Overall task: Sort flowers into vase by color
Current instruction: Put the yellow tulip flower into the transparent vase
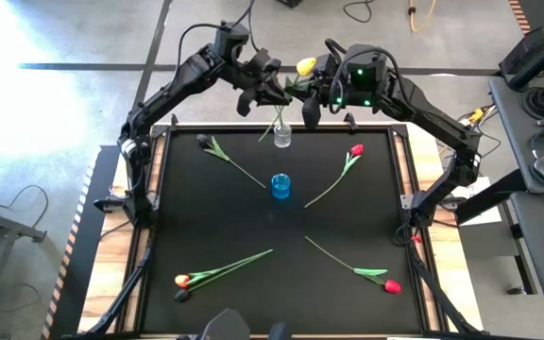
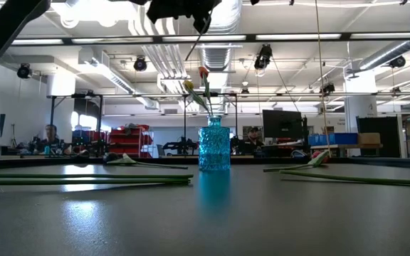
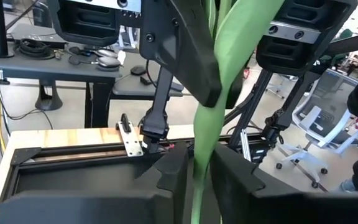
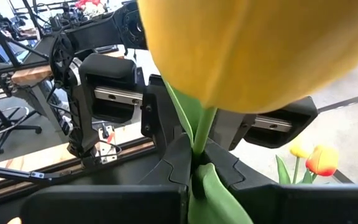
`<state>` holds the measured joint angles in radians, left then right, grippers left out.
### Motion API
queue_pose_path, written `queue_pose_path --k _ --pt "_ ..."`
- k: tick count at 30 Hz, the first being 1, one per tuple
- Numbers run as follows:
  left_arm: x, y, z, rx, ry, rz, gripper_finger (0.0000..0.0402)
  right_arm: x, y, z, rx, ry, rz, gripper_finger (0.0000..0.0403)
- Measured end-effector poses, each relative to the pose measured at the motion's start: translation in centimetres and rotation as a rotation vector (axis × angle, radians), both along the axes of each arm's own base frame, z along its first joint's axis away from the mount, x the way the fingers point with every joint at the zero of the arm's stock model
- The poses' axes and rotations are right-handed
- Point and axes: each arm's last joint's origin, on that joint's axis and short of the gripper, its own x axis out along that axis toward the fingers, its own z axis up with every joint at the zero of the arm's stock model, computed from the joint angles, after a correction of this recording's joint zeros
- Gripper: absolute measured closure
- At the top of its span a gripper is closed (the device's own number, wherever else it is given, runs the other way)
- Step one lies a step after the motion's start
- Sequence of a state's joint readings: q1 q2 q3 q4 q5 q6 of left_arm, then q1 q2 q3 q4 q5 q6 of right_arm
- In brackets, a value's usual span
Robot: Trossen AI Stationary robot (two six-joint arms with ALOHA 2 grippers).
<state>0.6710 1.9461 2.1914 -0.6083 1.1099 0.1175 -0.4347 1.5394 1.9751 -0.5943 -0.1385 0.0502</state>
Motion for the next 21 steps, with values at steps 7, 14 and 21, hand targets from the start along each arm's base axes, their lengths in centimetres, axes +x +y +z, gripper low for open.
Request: queue_pose_path --k 7,14,21 --pt "0.0 0.0 0.0 0.002 -0.002 -0.006 0.0395 0.0 0.0 -0.1 -0.009 0.010 0.002 0.0390" --pt "-0.2 -0.1 0.3 0.048 -0.009 0.046 0.0400 -0.2 -0.1 0.0 -0.019 0.014 -0.054 0.0383" --pt "-0.7 -0.5 1.0 0.058 -0.016 0.049 0.0401 -1.6 0.6 1.2 -0.019 -0.025 -0.060 0.0314"
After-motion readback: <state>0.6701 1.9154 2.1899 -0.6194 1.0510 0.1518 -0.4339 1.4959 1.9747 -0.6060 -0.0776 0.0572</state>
